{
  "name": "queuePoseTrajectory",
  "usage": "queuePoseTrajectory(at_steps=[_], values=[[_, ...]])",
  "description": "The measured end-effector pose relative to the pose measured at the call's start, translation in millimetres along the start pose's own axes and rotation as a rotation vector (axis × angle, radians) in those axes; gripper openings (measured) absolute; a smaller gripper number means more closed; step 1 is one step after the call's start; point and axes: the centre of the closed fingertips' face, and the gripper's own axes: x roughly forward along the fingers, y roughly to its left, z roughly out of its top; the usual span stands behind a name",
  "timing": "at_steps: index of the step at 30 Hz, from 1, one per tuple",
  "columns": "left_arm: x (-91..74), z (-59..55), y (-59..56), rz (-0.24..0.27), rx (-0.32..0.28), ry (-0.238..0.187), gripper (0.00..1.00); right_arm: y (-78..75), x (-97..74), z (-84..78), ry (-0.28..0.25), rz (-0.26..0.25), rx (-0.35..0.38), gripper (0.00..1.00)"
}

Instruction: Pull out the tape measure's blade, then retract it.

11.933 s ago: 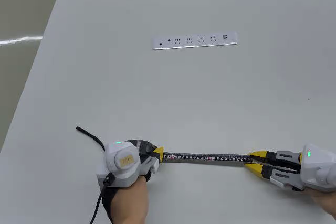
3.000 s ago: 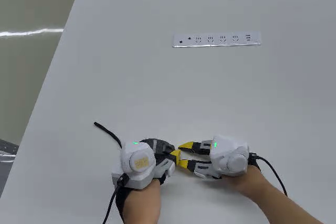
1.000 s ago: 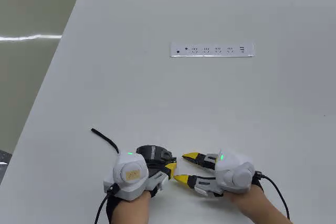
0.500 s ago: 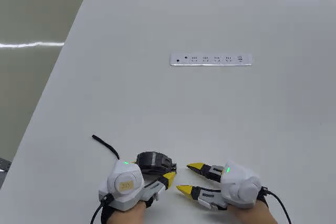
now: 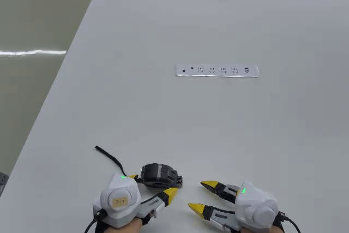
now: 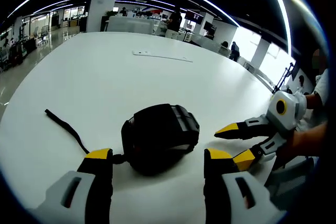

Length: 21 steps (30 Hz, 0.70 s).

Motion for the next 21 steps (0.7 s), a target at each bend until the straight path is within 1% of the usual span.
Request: queuePoseTrajectory(at_steps=[2,4,5,7,9,12,15,17,19,21], values=[[-1.3,-1.9,0.9,-0.003,0.009,0.005,0.68,0.7,-2.5,-1.7,0.008,-0.004,0.003,0.38],[-3.8,-2.3,1.2,-0.012,0.008,0.0,0.68,1.7,-6.5,-1.4,0.008,-0.009,0.004,0.38],[-4.7,-2.2,0.6,-0.02,0.008,-0.004,0.68,1.5,-7.8,-2.0,0.007,-0.012,0.006,0.38],[-6.9,-1.1,-2.7,-0.054,-0.004,-0.019,0.68,0.7,-11.1,-1.4,0.006,-0.021,0.011,0.38],[-9.1,-3.7,0.4,-0.053,-0.015,-0.014,0.68,-1.0,-14.0,-0.9,0.002,-0.03,0.014,0.38],[-11.8,-4.3,0.3,-0.068,-0.008,-0.021,0.68,-2.0,-15.9,-0.4,0.0,-0.038,0.021,0.39],[-15.8,-4.5,1.0,-0.071,0.013,-0.02,0.68,-1.7,-17.8,-1.1,0.003,-0.039,0.016,0.39],[-17.9,-4.1,1.2,-0.083,0.024,-0.019,0.68,-1.6,-20.1,-0.1,0.0,-0.043,0.016,0.39],[-21.0,-2.7,-1.1,-0.104,0.036,-0.021,0.67,-3.0,-21.7,0.3,-0.002,-0.049,0.019,0.39],[-24.7,-1.4,-2.0,-0.118,0.058,-0.026,0.67,-4.2,-23.7,-0.2,-0.002,-0.055,0.022,0.4]])
